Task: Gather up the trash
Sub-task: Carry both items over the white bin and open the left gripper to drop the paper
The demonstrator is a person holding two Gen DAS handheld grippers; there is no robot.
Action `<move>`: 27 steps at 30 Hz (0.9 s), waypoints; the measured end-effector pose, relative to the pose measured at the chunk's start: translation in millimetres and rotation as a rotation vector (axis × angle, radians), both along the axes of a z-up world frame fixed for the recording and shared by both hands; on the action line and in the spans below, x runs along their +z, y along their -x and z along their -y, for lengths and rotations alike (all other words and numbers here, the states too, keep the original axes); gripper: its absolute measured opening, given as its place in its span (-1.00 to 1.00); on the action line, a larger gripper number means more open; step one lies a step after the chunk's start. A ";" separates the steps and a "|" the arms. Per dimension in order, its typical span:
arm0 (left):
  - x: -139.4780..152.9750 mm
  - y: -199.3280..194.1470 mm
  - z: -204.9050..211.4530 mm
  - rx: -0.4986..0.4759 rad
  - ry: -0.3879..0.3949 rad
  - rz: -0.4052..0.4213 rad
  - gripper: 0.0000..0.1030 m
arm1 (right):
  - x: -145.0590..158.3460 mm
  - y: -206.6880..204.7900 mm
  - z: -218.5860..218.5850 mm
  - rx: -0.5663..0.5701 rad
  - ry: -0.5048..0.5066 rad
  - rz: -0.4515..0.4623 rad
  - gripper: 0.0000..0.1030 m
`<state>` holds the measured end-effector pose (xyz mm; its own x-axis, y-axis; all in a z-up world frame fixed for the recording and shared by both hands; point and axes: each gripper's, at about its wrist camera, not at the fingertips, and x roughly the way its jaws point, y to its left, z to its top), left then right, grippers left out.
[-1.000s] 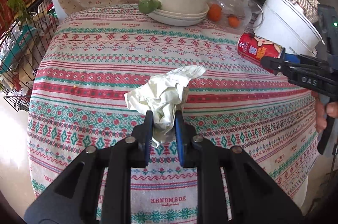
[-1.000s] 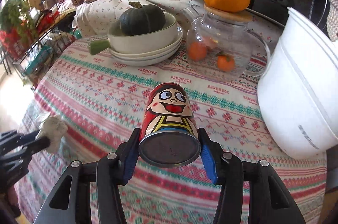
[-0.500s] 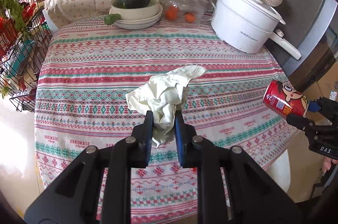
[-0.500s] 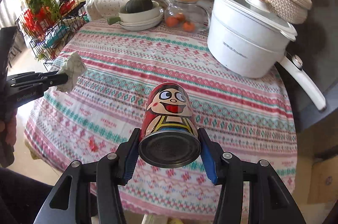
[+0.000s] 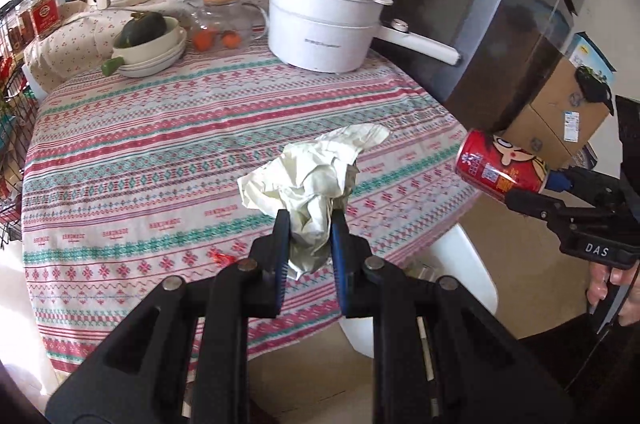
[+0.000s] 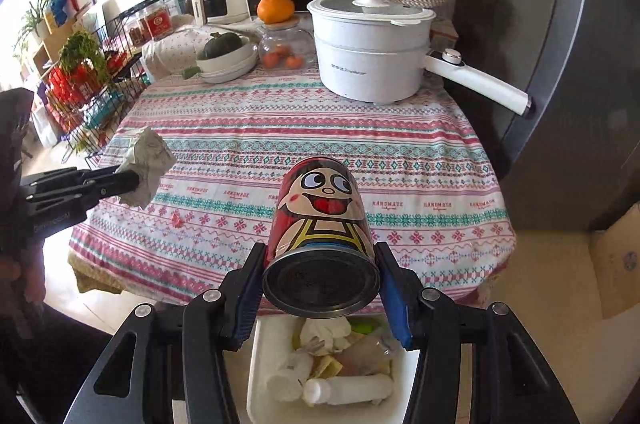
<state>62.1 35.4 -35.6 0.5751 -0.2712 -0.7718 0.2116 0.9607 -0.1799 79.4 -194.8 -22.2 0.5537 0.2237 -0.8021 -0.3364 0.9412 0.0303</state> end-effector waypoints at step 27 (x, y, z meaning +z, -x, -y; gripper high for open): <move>-84.5 29.2 132.7 -0.346 -0.177 -0.138 -0.08 | -79.9 44.6 98.0 -0.124 0.032 -0.248 0.05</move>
